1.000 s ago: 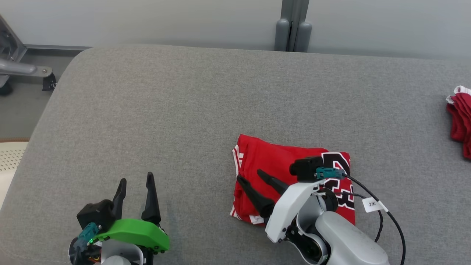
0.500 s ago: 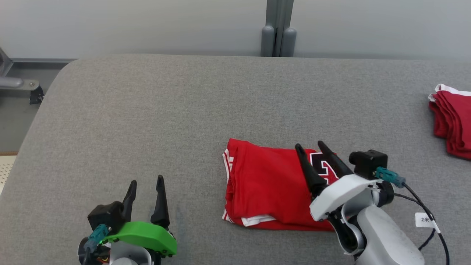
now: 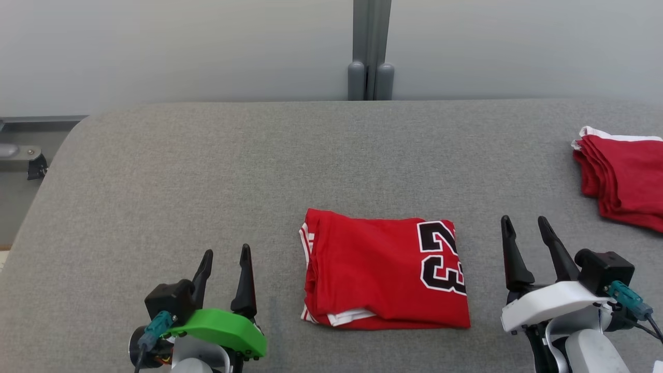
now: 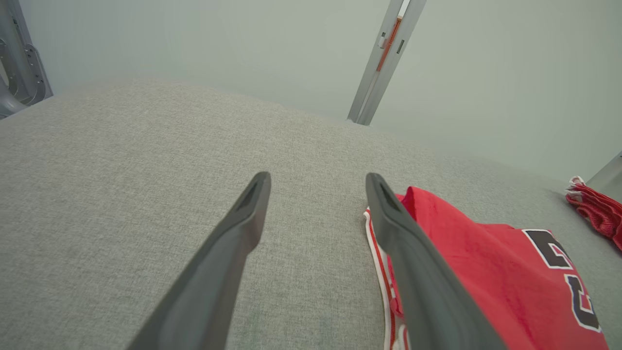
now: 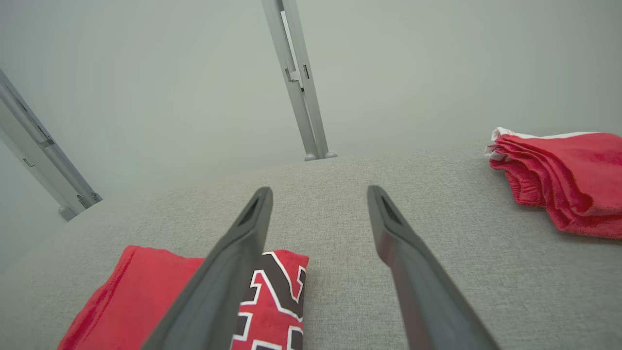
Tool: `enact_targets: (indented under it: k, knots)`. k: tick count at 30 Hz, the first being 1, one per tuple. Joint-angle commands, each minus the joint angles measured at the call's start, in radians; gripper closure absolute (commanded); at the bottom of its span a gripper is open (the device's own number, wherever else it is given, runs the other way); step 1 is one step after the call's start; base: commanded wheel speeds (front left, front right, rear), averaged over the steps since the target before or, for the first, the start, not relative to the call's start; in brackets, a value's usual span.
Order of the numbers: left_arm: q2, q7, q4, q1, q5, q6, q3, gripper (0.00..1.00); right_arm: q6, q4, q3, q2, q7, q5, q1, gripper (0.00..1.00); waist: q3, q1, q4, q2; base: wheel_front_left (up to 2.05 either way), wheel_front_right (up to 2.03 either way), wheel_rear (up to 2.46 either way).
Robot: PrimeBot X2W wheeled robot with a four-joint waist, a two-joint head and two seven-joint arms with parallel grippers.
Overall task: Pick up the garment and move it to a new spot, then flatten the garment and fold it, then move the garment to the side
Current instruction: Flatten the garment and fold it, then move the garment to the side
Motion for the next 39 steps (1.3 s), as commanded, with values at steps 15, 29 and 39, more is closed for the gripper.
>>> enact_targets:
  k: [15, 29, 39]
  knots:
    - [-0.033, -0.007, -0.010, 0.074, 0.089, -0.030, 0.102, 0.00, 0.000, -0.045, -0.014, 0.000, -0.009, -0.004, 0.086, 0.00, -0.045, 0.0000, -0.054, 0.0000, 0.00, 0.00, 0.00]
    - [-0.050, -0.007, 0.012, 0.069, 0.133, -0.053, 0.132, 0.00, 0.000, -0.025, -0.010, 0.000, 0.009, -0.031, 0.069, 0.00, -0.036, 0.0000, -0.034, 0.0000, 0.00, 0.00, 0.00]
    - [-0.057, -0.007, 0.020, 0.035, 0.182, -0.061, 0.128, 0.00, 0.000, 0.063, 0.003, 0.000, 0.156, -0.061, 0.010, 0.00, 0.007, 0.0000, 0.031, 0.0000, 0.00, 0.00, 0.00]
